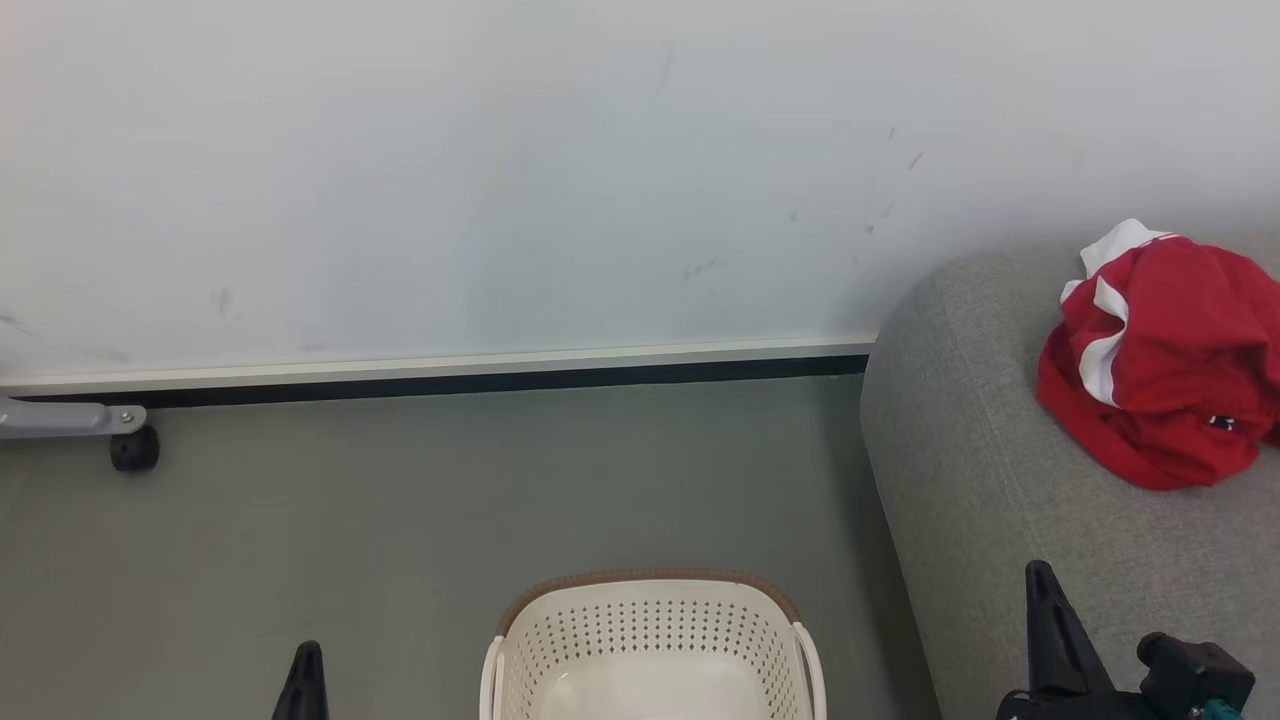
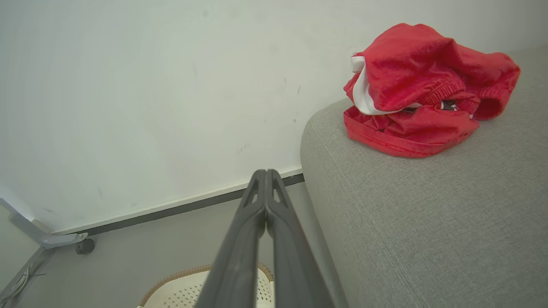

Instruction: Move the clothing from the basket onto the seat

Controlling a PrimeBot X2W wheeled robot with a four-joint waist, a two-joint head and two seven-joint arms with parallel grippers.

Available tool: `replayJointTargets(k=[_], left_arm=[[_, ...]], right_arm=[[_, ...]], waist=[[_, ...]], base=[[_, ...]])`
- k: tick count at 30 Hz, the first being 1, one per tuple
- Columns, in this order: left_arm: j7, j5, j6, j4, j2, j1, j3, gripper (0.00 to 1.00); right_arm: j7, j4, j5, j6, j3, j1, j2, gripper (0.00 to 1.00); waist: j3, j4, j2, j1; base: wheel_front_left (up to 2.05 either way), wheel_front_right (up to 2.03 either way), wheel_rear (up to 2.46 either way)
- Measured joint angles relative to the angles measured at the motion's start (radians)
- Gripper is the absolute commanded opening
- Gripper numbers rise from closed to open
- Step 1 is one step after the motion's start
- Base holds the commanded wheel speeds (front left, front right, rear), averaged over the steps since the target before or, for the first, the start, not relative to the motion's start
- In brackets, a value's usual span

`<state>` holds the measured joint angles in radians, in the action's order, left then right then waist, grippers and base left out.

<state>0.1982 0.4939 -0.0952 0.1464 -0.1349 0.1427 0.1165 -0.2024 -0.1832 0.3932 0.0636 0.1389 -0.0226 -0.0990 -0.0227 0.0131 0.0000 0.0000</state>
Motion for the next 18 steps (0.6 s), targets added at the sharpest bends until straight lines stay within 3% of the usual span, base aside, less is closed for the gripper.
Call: replayJointTargets(k=[18], left_arm=[[-0.071,0.234,0.044,0.032,0.019,-0.04,-0.045,0.0]], right_arm=[[0.075,-0.025,0.262,-0.039,-0.06,0.02,0.013,0.0]], waist=[[0.005,-0.003,0.0,0.0]], base=[[0.0,0.0,0.0]])
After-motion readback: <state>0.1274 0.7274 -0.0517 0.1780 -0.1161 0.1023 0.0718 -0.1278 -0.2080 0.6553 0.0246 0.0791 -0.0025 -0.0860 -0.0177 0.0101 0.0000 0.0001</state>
